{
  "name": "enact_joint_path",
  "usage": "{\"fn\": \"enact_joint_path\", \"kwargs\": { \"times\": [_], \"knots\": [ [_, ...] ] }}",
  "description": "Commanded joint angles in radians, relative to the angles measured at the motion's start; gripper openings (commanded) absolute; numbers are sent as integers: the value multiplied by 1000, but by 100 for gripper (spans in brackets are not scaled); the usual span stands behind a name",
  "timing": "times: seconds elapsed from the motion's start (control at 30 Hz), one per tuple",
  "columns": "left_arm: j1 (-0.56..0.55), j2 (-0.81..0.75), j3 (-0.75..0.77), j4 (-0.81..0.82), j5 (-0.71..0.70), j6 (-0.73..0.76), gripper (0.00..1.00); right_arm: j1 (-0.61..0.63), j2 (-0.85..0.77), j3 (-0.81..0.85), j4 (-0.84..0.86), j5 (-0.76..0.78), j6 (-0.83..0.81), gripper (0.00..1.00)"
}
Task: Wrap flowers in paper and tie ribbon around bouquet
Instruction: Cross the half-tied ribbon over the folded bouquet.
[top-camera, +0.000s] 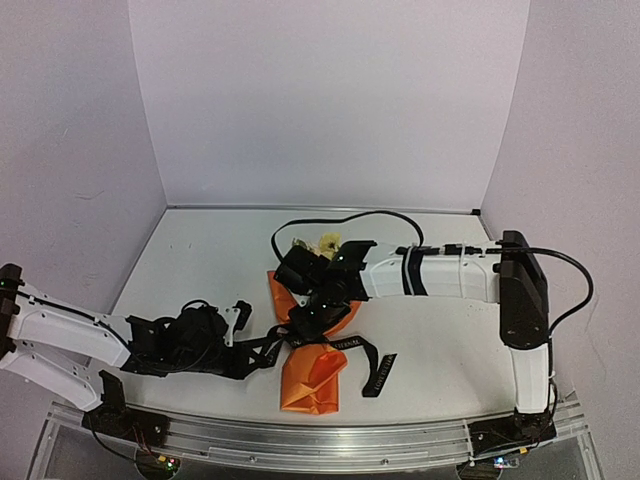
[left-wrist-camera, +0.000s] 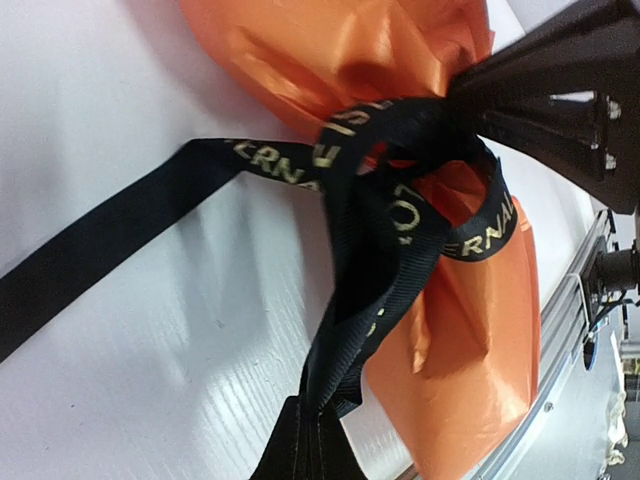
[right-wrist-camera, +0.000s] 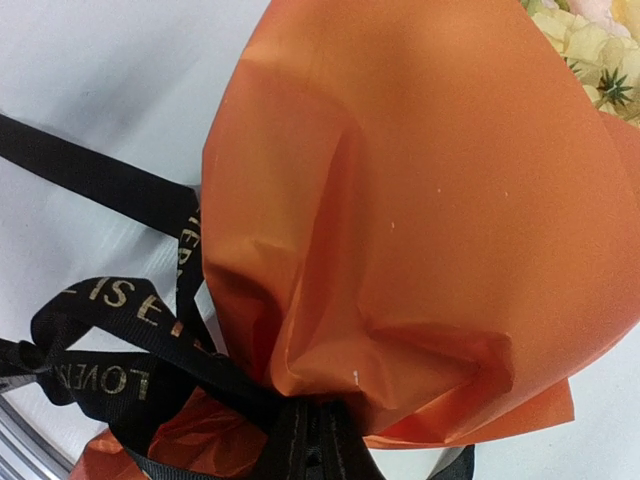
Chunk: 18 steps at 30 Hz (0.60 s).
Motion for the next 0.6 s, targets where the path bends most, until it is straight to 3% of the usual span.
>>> {"fn": "enact_joint_path", "kwargs": {
  "times": [0.0,0.47,0.57],
  "knots": [
    [-2,-58,-16,6,-54,-41,0,1,-86,-33,10,76,11,8],
    [0,-28,6,2,-54,-26,0,3,-274,-341,314,132,95,3],
    [-1,-28,13,-4,-57,-16,0,2,-275,-345,328,98,85,4]
  ]
}}
